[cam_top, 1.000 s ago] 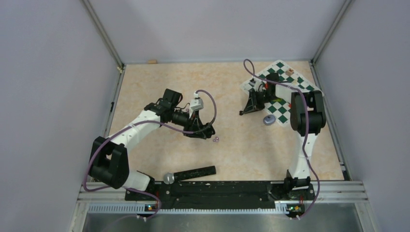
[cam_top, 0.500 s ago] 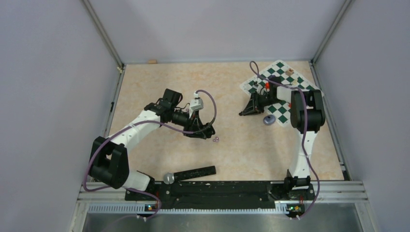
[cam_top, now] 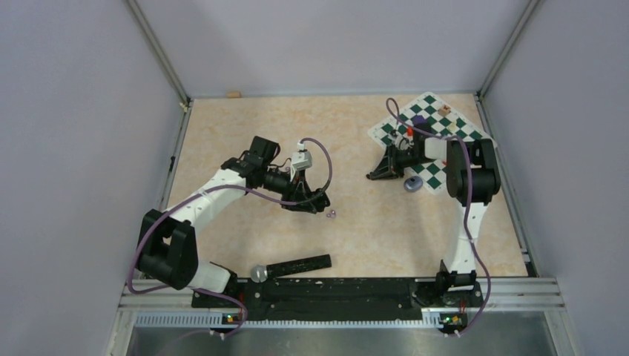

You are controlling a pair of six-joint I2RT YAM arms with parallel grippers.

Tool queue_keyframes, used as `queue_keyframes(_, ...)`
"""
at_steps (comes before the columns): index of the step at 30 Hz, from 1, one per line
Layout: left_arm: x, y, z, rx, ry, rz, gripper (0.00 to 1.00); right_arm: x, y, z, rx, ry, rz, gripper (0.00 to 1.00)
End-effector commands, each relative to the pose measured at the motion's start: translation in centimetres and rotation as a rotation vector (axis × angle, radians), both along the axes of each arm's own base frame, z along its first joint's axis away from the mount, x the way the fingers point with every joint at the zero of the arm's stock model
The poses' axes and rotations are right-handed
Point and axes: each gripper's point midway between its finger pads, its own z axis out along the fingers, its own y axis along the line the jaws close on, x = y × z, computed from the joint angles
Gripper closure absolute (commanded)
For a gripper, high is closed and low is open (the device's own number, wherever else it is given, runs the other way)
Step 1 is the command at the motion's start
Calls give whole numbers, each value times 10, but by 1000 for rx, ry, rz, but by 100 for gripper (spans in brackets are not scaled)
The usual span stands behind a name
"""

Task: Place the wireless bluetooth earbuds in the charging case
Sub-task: Pick up the earbud from the center of the board, then place the earbud at the center of the board.

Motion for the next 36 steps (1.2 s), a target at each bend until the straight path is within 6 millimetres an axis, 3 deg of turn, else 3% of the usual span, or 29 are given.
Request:
queue_keyframes(1,-2,-2,17,-46,-43,-24,100,17,-12,8,-87,-116,-44,91)
queue_keyframes(5,-2,-2,17,-48,-43,-26,100,23,-16,37,-110,-228,-27,91)
queue_keyframes(8,-3,-2,17,-51,-41,-28,100,25,-18,71,-127,-341,13,92)
queue_keyframes(14,-2,-4,15,-49,-25,-31,100,14,-20,130,-219,-608,122,91)
queue_keyframes(18,-2,-5,13,-44,-15,-32,100,-10,-7,171,-295,-812,266,92)
queue_keyframes(26,-2,-6,10,-39,-2,-36,100,-98,53,236,-192,-1131,578,89)
queue_keyframes(30,-3,-7,10,-41,-2,-40,100,-126,77,246,-138,-1184,668,89)
queue_keyframes(36,-5,-6,11,-48,-1,-46,100,-159,108,227,-83,-1134,788,89)
